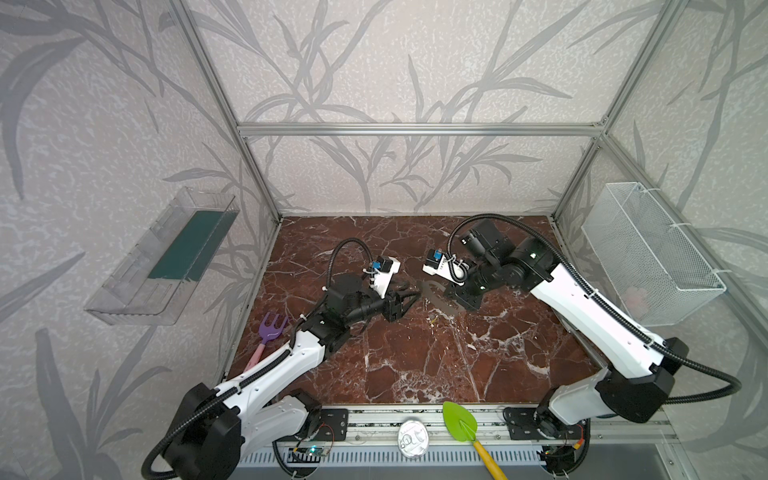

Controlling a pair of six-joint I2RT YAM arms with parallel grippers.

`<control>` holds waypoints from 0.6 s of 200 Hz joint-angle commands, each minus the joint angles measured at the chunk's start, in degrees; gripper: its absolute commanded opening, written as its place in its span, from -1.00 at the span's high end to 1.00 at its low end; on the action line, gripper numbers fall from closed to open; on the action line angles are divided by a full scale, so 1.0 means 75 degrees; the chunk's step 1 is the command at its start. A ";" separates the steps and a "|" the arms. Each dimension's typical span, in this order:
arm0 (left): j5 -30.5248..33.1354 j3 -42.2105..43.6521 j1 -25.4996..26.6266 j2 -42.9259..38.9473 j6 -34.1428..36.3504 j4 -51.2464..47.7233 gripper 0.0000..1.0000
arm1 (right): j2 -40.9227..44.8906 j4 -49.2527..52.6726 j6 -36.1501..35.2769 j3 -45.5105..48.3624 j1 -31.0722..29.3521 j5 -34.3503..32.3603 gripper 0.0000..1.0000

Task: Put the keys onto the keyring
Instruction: 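Hold the plate with the right gripper while the left gripper holds the ring and keys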

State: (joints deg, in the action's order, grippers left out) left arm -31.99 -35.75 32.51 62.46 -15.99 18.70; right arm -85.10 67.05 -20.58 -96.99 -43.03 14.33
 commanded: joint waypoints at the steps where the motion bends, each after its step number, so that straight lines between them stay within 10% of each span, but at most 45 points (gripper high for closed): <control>1: -0.0246 -0.0285 0.0021 -0.0001 0.0090 0.0112 -0.08 | 0.0296 -0.0057 0.0012 -0.0180 -0.0052 0.0231 1.00; 120: -0.0586 0.0424 0.0132 -0.0057 -0.0423 0.0738 0.05 | 0.0343 -0.0201 0.0095 -0.0199 -0.0052 0.0199 1.00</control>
State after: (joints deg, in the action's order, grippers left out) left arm -34.74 -33.39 32.97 62.06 -17.87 20.80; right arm -84.42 66.52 -20.40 -96.99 -43.07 14.68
